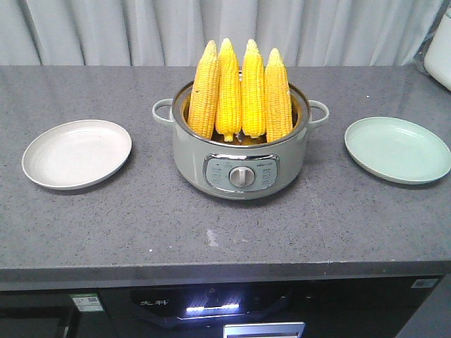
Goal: Distribute corn equally
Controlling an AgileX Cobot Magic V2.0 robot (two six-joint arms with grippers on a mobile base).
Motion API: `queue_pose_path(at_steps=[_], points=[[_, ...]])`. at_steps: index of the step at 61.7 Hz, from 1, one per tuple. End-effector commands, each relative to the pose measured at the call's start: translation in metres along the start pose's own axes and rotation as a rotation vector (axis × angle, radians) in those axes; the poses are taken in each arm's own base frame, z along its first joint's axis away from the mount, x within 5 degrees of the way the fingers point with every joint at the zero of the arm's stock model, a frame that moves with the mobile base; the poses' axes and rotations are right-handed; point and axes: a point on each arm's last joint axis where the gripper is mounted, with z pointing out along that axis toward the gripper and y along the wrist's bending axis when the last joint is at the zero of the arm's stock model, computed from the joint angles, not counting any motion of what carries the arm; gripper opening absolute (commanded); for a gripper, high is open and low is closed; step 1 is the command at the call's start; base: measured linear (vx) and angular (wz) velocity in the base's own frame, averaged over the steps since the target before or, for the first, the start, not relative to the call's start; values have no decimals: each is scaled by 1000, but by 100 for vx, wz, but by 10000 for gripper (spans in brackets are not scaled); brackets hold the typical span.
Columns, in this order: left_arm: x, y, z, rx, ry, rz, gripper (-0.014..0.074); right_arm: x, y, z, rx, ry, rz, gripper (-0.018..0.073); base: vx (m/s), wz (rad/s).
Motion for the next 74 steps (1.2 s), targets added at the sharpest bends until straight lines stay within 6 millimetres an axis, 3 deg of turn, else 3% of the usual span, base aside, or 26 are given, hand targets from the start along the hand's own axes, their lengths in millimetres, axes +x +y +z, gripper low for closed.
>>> queue_pose_path(at_steps=[1,74], points=[[-3,-1,-1,9,-78,-10,-6,-4,-1,0,14,-68,-17,-3,7,-1],[-3,-1,-1,9,-78,-10,-6,-4,-1,0,14,-68,-17,-3,4,0]])
